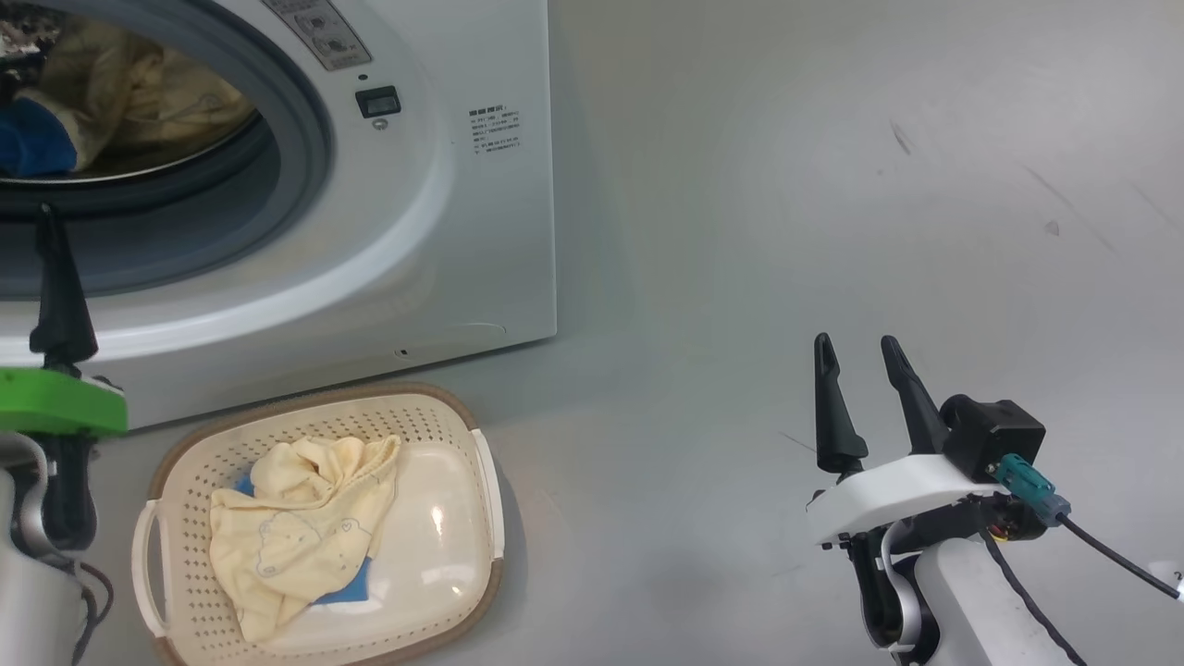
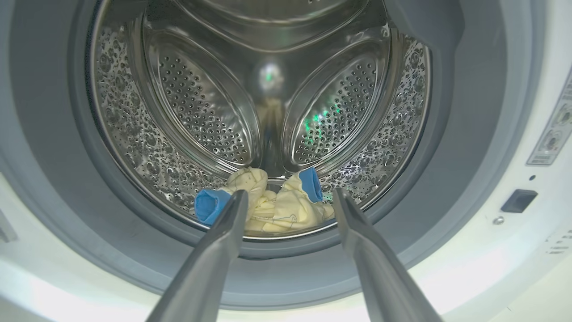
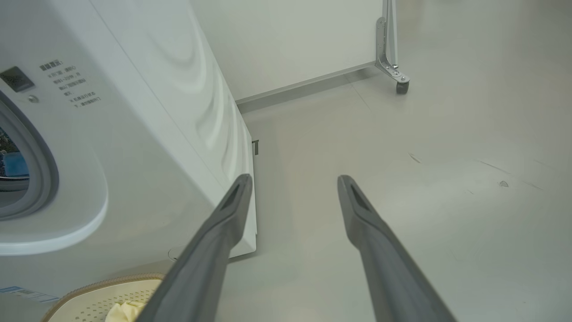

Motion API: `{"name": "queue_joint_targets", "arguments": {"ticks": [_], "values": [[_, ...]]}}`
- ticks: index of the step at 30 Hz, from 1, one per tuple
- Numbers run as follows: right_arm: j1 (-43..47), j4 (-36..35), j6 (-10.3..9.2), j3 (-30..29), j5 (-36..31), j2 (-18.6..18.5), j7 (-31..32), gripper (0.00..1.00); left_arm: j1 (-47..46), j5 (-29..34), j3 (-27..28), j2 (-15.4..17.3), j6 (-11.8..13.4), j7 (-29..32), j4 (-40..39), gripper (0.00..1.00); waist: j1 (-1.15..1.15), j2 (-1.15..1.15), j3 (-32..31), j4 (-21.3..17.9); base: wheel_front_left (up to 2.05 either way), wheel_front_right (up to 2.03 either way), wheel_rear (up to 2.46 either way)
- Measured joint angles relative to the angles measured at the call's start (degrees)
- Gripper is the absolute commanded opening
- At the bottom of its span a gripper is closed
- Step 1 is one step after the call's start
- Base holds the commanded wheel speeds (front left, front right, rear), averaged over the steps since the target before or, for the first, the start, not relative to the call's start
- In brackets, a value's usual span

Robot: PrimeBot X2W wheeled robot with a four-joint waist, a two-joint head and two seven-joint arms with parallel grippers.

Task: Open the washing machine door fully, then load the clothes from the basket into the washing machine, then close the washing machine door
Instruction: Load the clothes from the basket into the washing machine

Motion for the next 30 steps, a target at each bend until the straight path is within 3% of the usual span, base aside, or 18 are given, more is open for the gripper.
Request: {"name": "queue_joint_targets", "arguments": {"ticks": [30], "values": [[11.4,-2.0,1.16,-2.7,-1.0,-4.8,0.0,1.0,36.4,10.8,9.3,-9.6,8.0,0.0,-18.2,1.0,0.0,0.0,-20.8,1.2,0.0,0.0,0.0]]}}
